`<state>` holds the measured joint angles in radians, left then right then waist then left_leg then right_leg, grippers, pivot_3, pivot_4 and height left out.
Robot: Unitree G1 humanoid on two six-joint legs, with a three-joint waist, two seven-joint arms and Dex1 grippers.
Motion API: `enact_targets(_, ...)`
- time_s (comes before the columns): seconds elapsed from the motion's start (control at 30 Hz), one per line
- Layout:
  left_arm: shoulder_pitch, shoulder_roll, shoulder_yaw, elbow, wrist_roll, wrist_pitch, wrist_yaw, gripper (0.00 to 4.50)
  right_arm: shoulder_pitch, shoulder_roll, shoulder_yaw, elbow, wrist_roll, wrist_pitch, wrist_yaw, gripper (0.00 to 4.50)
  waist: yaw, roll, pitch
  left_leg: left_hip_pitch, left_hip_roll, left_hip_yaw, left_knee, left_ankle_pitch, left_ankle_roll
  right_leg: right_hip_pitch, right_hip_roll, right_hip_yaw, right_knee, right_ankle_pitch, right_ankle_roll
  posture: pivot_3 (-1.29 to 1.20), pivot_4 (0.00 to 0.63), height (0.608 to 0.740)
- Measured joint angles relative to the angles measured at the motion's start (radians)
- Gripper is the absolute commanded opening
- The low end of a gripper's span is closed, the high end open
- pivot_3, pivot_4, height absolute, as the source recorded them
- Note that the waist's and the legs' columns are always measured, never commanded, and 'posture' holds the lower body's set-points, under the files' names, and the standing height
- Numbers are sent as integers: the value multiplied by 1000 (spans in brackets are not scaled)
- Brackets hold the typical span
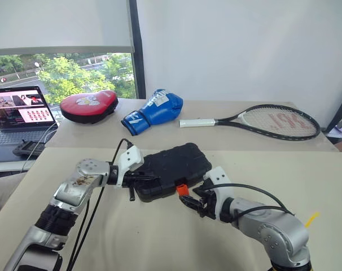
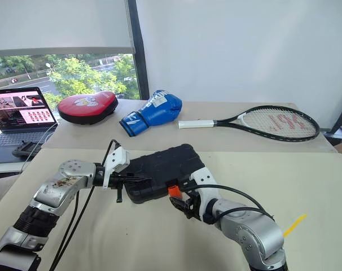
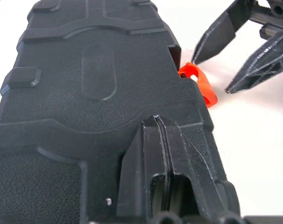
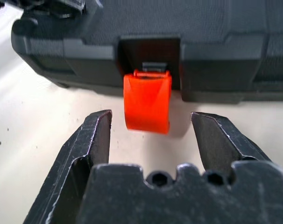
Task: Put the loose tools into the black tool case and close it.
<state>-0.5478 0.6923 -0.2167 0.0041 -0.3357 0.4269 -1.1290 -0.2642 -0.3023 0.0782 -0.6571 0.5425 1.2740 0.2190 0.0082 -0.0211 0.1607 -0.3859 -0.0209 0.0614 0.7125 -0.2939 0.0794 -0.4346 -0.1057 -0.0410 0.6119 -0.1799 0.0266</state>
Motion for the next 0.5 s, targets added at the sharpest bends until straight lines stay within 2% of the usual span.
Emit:
enact_targets(0.3,12,26,19,-14,-6,14,-41,0,-38,21,41,64,-12,0,-4,3166,-9,0,0,0,0,0,-1,0,-1,-1,1,0,0,0,0,0,150,740)
enact_targets(0.4,12,27,19,-13,-1,12,-44,0,-43,22,59,81,-22,-1,-4,2443,-10,0,0,0,0,0,-1,0,-1,-1,1,0,0,0,0,0,150,740)
enact_targets(0.5,12,26,19,-13,1,11,-44,0,-45,21,67,83,-29,-1,-3,1423,-11,0,0,0,0,0,-1,0,0,-1,1,0,0,0,0,0,150,740)
